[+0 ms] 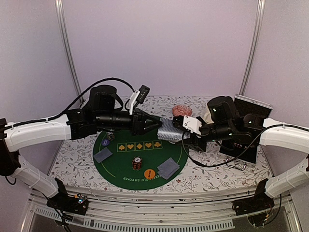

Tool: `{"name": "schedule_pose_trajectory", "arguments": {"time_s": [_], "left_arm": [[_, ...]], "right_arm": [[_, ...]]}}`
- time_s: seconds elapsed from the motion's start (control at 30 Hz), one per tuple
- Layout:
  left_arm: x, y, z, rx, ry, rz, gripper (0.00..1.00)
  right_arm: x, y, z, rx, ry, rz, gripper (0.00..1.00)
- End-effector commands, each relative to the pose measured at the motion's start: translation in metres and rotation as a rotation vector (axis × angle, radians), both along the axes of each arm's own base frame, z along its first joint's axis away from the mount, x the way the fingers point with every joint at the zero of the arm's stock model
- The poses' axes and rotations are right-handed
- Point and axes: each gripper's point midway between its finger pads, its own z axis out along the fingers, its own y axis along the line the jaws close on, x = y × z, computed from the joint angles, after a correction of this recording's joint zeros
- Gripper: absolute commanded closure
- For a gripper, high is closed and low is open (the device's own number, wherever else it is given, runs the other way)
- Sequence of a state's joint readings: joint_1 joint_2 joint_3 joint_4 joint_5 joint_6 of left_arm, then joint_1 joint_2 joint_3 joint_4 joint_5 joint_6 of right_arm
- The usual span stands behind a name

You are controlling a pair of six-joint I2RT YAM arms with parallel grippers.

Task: Distribute texas hold em gaming equipment
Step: Pick up the poker card from the face-down deck piles.

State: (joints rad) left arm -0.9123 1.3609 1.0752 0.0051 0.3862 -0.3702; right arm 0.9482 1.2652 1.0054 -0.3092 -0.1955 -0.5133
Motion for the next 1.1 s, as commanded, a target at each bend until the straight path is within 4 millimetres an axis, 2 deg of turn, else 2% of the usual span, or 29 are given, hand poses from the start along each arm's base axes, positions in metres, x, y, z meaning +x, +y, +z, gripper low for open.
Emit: {"name": "schedule_pose_trajectory", "arguments": {"time_s": [0.0,0.17,0.4,0.83,1.07], "left_arm": [[-0.002,-0.008,-0.001,-0.006,0.012,-0.037,0.66],[-0.002,-0.013,-0.005,-0.003,0.025,-0.057,0.72],[-0.007,-0.013,0.001,-0.021,0.024,-0.082,1.00],[-0.019,-0.001,0.018,-0.081,0.001,-0.095,1.00],[-0.014,0.005,0.015,-0.069,0.017,-0.079,1.00]], "right_arm": [[-0.002,0.001,0.017,0.047,-0.033,0.006,0.57],[-0.002,0.000,0.017,0.046,-0.033,0.004,0.57],[-0.002,-0.001,0.016,0.042,-0.035,0.000,0.57],[0.000,-0.005,0.012,0.036,-0.035,-0.020,0.57],[0.001,-0.006,0.013,0.044,-0.029,-0.023,0.57]]}}
